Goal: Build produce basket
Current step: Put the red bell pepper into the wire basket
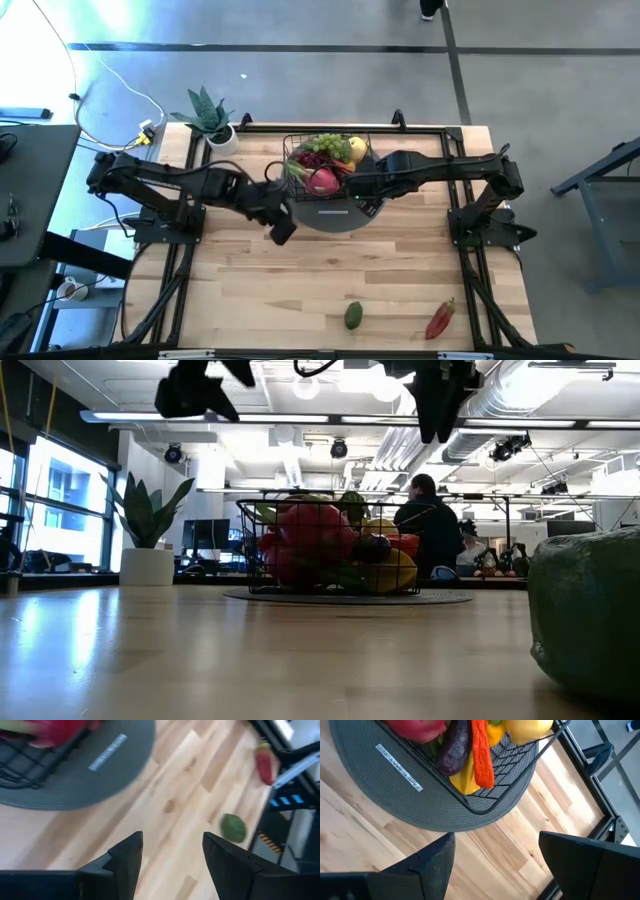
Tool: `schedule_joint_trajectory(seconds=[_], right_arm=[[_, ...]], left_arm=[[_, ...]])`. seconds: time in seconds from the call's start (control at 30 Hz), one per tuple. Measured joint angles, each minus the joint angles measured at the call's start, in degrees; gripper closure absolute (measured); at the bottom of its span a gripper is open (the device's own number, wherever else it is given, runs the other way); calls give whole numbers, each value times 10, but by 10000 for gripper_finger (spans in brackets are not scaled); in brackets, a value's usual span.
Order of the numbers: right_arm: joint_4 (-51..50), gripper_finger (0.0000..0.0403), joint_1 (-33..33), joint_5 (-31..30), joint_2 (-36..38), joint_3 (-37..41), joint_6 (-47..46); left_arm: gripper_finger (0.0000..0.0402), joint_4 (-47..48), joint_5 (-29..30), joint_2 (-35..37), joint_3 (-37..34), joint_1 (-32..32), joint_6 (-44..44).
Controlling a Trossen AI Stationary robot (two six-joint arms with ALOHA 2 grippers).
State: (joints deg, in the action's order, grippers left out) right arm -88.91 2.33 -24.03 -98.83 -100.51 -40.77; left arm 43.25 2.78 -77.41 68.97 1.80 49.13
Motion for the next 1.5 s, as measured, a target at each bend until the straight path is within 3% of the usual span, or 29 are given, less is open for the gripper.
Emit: schedule_joint_trajectory(seconds=[0.17, 0.37, 0.77, 1.03, 1.5], right_arm=[[-2, 132, 0, 3, 0, 0, -29], [-3, 132, 25, 55, 0, 0, -125], [16, 132, 156, 108, -1, 0, -431], [32, 132, 239, 112, -2, 2, -632], [-11, 132, 353, 111, -2, 2, -817]], left_arm=[[206, -29, 11, 0, 0, 43, 23], [206, -9, 9, 0, 0, 79, 13], [206, 118, 74, 31, 0, 148, 0], [206, 127, 99, 43, 0, 170, -15], [206, 127, 108, 44, 0, 193, -28]])
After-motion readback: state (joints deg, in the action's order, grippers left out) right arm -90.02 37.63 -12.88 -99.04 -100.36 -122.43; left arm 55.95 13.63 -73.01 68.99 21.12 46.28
